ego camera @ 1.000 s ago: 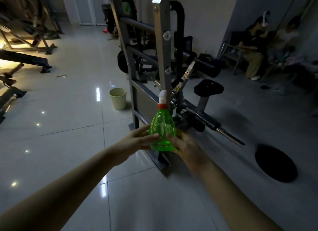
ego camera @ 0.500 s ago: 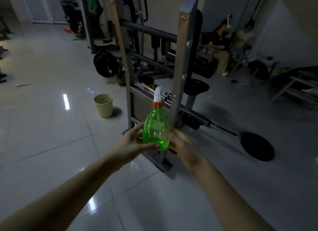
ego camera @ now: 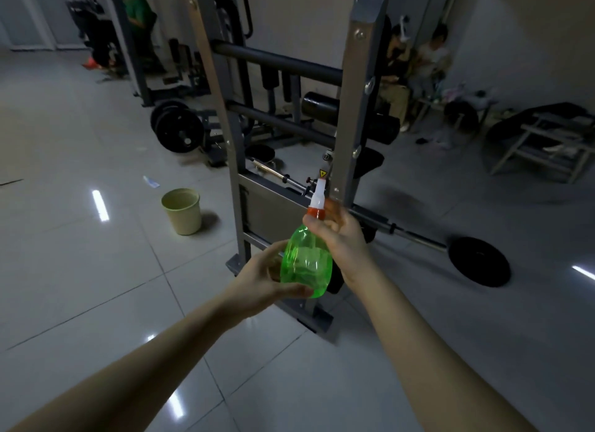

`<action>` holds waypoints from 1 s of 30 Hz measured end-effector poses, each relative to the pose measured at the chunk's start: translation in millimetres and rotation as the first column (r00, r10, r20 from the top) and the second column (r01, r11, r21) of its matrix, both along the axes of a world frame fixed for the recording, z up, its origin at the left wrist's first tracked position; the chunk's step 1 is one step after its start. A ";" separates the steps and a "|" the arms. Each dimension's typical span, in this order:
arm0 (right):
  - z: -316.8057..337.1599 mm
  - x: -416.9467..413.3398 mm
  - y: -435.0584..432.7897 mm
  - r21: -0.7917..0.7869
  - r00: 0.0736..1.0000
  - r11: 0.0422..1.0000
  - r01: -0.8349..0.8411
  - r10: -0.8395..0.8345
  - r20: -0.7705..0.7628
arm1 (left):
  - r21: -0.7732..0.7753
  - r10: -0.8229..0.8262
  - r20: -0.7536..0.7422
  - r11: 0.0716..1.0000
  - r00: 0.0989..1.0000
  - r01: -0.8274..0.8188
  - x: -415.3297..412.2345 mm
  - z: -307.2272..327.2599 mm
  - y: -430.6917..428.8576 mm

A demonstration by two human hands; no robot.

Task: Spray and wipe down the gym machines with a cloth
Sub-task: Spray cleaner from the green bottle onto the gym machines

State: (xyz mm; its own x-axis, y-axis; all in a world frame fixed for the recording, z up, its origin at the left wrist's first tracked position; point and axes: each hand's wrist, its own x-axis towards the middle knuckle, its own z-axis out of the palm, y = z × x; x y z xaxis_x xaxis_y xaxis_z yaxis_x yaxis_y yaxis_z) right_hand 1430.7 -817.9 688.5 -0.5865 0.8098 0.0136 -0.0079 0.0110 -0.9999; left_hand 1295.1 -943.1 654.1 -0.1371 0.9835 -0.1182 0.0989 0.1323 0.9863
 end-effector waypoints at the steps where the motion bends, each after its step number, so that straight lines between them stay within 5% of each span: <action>1: -4.9 -7.3 6.2 -0.011 1.000 1.000 0.009 -0.009 0.001 | -0.009 -0.002 0.003 1.000 1.000 0.002 -5.3 -0.2 7.0; 19: -18.7 -129.5 93.8 0.147 0.909 0.901 0.408 -0.416 0.027 | 0.139 -0.206 -0.057 0.967 0.977 0.212 -123.2 13.3 119.1; 30: -8.2 -219.4 74.9 0.097 0.850 0.846 0.524 -0.527 -0.004 | 0.133 -0.334 -0.096 0.929 0.938 0.345 -228.4 15.0 128.0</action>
State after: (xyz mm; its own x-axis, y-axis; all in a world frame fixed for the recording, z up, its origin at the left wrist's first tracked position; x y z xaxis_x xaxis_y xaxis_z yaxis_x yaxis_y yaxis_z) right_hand 1211.3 -743.0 680.3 -0.0745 0.9927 0.0948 0.0464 0.0984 -0.9941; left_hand 1066.7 -815.2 669.1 0.2050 0.9784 0.0271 0.1825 -0.0654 0.9810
